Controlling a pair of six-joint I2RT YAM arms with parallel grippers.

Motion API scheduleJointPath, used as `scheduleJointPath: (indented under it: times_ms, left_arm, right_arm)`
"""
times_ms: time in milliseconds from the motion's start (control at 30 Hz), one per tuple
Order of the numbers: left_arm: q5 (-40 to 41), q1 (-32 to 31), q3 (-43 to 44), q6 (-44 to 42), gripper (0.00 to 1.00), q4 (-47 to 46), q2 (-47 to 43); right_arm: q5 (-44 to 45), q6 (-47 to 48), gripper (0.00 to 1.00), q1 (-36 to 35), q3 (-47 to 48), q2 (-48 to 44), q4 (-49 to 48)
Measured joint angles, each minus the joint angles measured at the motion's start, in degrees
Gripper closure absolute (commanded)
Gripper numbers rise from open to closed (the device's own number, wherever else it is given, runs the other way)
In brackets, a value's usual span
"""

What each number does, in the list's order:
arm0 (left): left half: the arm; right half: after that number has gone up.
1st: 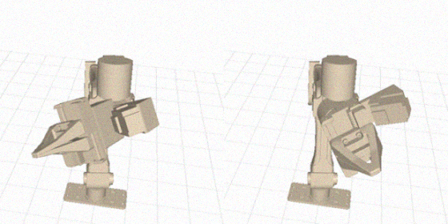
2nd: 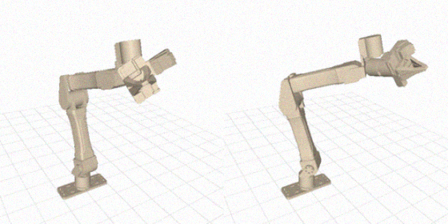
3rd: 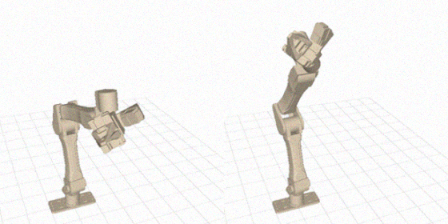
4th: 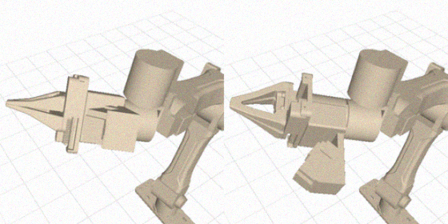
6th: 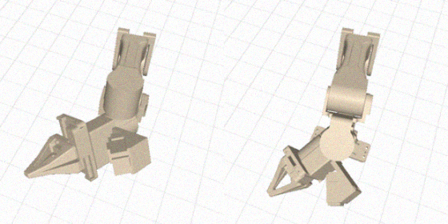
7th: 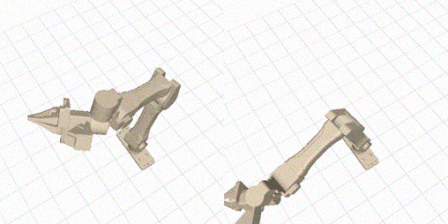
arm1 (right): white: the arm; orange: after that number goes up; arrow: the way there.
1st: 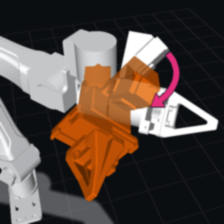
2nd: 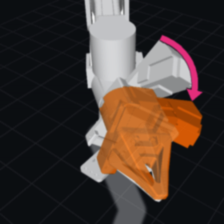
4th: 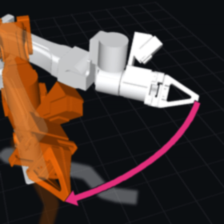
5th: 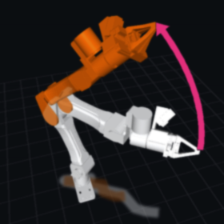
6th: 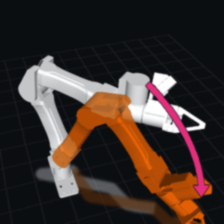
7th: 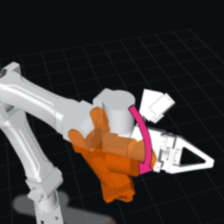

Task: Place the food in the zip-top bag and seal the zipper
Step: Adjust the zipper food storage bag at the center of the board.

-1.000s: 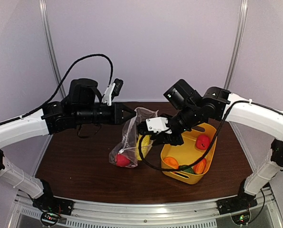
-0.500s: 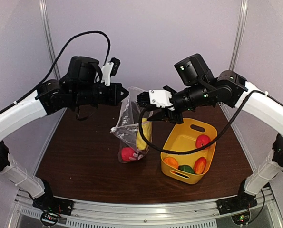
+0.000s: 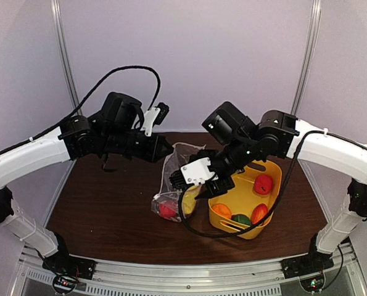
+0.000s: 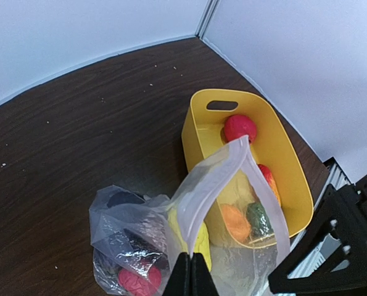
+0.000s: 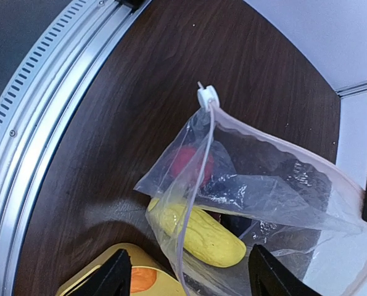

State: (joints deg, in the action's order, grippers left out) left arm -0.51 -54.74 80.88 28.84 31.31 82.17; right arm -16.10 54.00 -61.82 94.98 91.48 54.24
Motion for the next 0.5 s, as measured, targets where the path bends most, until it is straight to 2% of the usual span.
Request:
scheduleJointPath:
  times_ms: [100, 167, 233, 300, 500]
  left_arm:
    - [-0.70, 0.00, 0.00, 0.00, 1.00, 0.02, 0.00]
    - [-0.87, 0.00, 0.00, 0.00, 1.00, 0.00, -0.02]
    - [-0.90, 0.00, 0.11, -0.13, 1.00, 0.11, -0.09]
    - [-0.81, 0.00, 0.92, -0.81, 1.00, 0.68, -0.09]
    - [3.28, 0.02, 7.80, -4.00, 1.00, 3.26, 0.15]
  right_arm:
    - [2.64, 0.63, 0.42, -0.87, -0.94, 1.62, 0.28]
    - [4.26, 0.98, 0.60, -1.01, -1.11, 2.71, 0.57]
    - [5.46, 1.29, 0.86, -1.01, -0.85, 3.52, 1.25]
    - [6.40, 1.36, 0.98, -1.01, 0.59, 4.52, 2.93]
    - [8.00, 1.07, 1.00, -1.01, 10.67, 4.11, 3.50]
